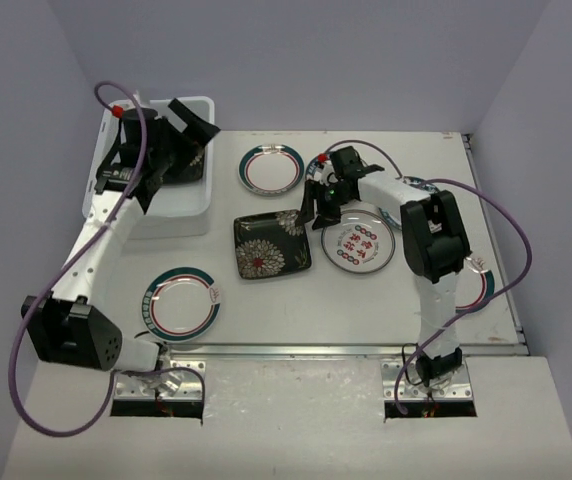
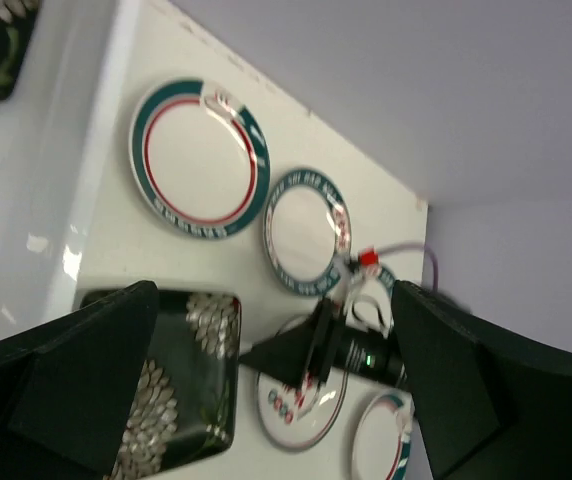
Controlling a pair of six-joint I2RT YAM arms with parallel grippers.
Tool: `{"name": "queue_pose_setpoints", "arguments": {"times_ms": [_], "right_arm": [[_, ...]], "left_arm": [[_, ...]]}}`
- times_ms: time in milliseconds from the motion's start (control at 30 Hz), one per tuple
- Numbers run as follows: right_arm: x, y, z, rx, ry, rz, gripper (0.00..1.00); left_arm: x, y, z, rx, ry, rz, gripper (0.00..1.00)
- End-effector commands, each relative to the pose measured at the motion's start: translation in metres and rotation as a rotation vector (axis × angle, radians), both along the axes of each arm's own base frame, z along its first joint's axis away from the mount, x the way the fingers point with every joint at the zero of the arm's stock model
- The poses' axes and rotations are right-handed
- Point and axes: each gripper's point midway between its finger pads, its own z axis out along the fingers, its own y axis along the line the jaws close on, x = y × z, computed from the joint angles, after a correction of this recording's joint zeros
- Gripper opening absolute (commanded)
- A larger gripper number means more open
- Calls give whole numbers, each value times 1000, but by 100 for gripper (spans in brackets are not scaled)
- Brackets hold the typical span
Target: Place the plates into the plastic bin on the countertop
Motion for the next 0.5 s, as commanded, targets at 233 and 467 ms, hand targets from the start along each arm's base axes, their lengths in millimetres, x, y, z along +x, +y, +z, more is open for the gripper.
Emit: {"name": "queue_pose_setpoints", "arguments": {"times_ms": [233, 467], "right_arm": [[-7, 11, -35, -49, -53, 56, 33], [-24, 16, -51, 19, -21, 47, 30]], "left_arm": [[-95, -14, -14, 150, -9, -227, 100], [-125, -59, 8, 0, -121, -475, 100]]}}
